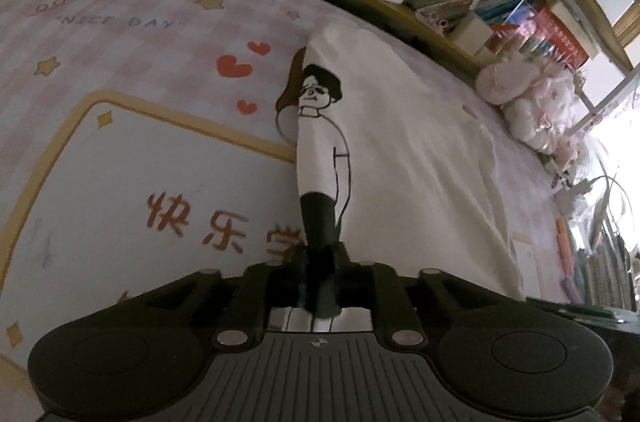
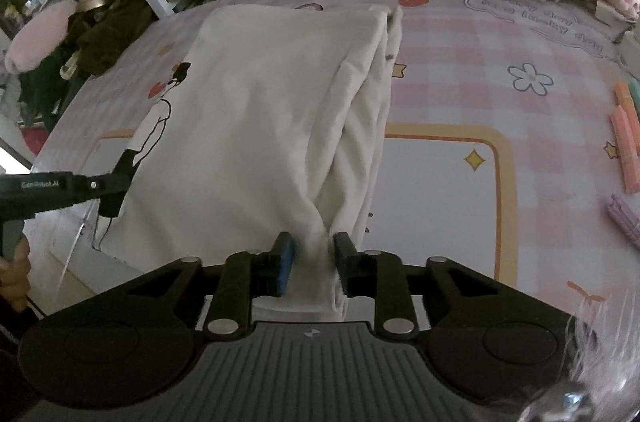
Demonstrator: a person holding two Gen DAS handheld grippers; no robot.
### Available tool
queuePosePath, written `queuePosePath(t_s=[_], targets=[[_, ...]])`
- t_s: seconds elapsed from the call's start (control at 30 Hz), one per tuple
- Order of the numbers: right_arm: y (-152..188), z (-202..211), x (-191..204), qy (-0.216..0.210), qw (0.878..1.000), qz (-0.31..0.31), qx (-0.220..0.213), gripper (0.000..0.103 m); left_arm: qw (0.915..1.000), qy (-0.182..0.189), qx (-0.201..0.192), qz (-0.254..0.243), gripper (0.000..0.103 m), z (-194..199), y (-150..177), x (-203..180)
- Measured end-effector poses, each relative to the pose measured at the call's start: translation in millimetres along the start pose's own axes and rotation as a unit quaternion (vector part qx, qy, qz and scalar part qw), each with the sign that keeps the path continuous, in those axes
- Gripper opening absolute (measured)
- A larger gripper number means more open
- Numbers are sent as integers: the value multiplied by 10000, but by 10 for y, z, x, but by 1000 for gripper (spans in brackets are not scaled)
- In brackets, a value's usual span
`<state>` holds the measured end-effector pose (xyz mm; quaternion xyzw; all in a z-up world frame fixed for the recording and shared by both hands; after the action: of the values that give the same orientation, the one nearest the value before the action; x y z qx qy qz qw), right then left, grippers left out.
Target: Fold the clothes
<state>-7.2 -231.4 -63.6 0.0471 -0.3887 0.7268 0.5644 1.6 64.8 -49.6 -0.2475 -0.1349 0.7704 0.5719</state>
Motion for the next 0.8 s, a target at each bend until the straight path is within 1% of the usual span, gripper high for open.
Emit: queuePosePath(t_s=[0.03, 0.07, 0.2, 0.27, 0.3, 0.33, 0.37, 0.4, 0.43, 0.5, 0.53, 0.57, 0.6, 0.63, 0.67, 0.73, 0.77, 0.8], targets=[[1, 5, -16, -3, 10000, -53, -13, 32, 10000, -1, 55, -43, 28, 4, 26, 7], [4, 10, -35, -3, 9999, -131, -19, 32, 9999, 11, 106, -78, 33, 8, 50, 6], [35, 46, -117, 21, 9987, -503, -36, 33, 9998, 93, 177, -69, 33, 16, 124, -5], [58, 60, -156, 0, 9975, -700, -41, 33, 9998, 111, 169, -28, 30, 15, 130, -9], [72, 48, -160, -4, 9971, -767, -12, 33, 9998, 105, 162, -8, 26, 12, 132, -8], [86, 31, -161, -6, 9966, -827, 24, 33, 9998, 94, 155, 14, 22, 8, 133, -8], [101, 8, -157, -11, 9962, -868, 63, 32, 9998, 109, 161, 36, 13, 1, 136, -9], [109, -7, -143, -19, 9962, -871, 65, 32, 9998, 124, 154, 51, 8, 4, 148, -6], [113, -13, -131, -19, 9963, -856, 76, 26, 9998, 149, 130, 39, 6, 23, 156, -3], [107, -4, -81, 23, 9972, -743, 56, 19, 9998, 125, -98, -101, 4, 125, 124, -46], [93, 31, -35, -22, 9978, -659, -12, 16, 9993, 130, -279, -198, 4, 208, 92, -79], [79, 82, 2, -130, 9979, -629, -102, 15, 9986, 175, -430, -263, 4, 285, 57, -106], [67, 136, 36, -247, 9976, -611, -194, 15, 9983, 222, -467, -281, 5, 318, 33, -111], [71, 164, 33, -266, 9971, -678, -213, 15, 9982, 262, -459, -288, 5, 333, 15, -109], [78, 185, 23, -264, 9965, -763, -217, 15, 9985, 243, -385, -291, 5, 303, 10, -88], [124, 145, -48, -197, 9948, -993, -111, 16, 9996, 80, -63, -258, 8, 156, 41, -4], [146, 119, -88, -170, 9935, -1128, -60, 18, 9997, -20, 125, -218, 13, 82, 64, 44], [169, 94, -127, -143, 9919, -1262, -10, 22, 9996, -73, 218, -183, 15, 41, 86, 82]])
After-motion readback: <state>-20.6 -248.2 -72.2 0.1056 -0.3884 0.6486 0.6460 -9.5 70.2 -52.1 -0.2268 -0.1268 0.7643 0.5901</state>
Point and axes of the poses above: each gripper's, at about its wrist camera, not at the fingertips, and z roughly against the way its jaws point, x to its left, y to its underside, the point moved 6 cm from there along -z, roughly the way its jaws point, and after that the axes turned 12 degrees about -y, right-handed, at the moved point
